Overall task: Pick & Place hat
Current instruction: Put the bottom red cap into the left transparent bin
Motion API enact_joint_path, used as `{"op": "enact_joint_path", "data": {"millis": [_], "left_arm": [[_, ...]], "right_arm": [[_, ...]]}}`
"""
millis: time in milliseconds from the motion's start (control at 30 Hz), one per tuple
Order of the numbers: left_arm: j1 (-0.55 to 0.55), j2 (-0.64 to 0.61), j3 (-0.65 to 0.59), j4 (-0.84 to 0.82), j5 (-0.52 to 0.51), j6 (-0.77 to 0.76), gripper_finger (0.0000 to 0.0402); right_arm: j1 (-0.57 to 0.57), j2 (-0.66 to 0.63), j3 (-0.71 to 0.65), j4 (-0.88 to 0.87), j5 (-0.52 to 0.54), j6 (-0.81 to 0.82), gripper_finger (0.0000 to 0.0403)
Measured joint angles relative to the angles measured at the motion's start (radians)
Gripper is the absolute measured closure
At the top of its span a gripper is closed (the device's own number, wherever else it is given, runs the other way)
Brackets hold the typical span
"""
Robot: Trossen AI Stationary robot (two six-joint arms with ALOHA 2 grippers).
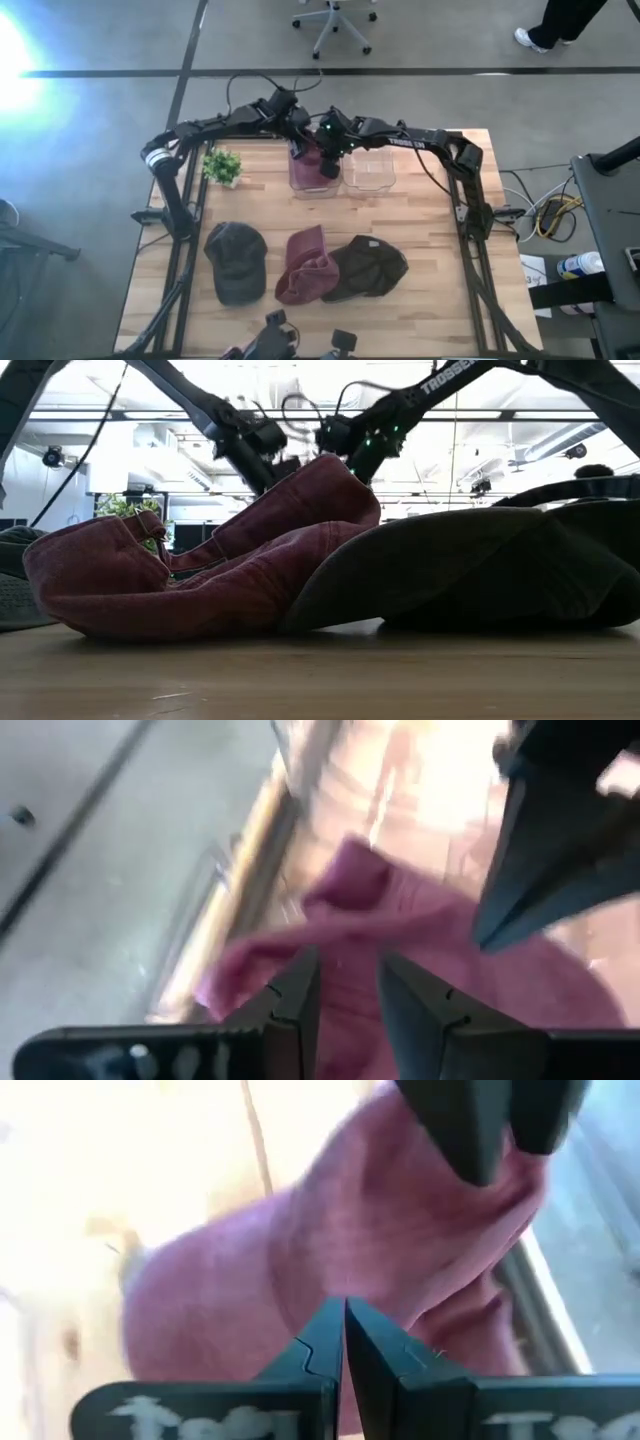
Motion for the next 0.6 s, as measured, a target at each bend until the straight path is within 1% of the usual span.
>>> {"op": "enact_joint_path", "data": {"millis": [133,267,333,400,467,600], "left_arm": [[0.0,-0.097,0.002,-0.023,-0.008,0.0,0.0307],[0.0,-0.19,0.0,-0.123,0.002,0.0,0.0307],[-0.004,-0.211,-0.001,-0.205,0.038,-0.014,0.0307],[-0.014,-0.217,-0.006,-0.281,0.135,-0.047,0.0307],[-0.034,-0.217,-0.027,-0.299,0.215,-0.073,0.0307],[-0.092,-0.203,-0.11,-0.267,0.227,-0.078,0.0307]], "right_arm": [[0.0,-0.047,0.011,-0.007,0.013,-0.011,0.039],[-0.002,-0.084,0.011,-0.01,0.022,-0.02,0.039],[-0.001,-0.089,0.011,-0.03,-0.016,-0.026,0.039],[0.004,-0.086,0.009,-0.051,-0.072,-0.027,0.039],[0.018,-0.065,0.007,-0.048,-0.087,-0.033,0.039],[0.035,-0.014,0.014,-0.046,-0.104,-0.044,0.039]]}}
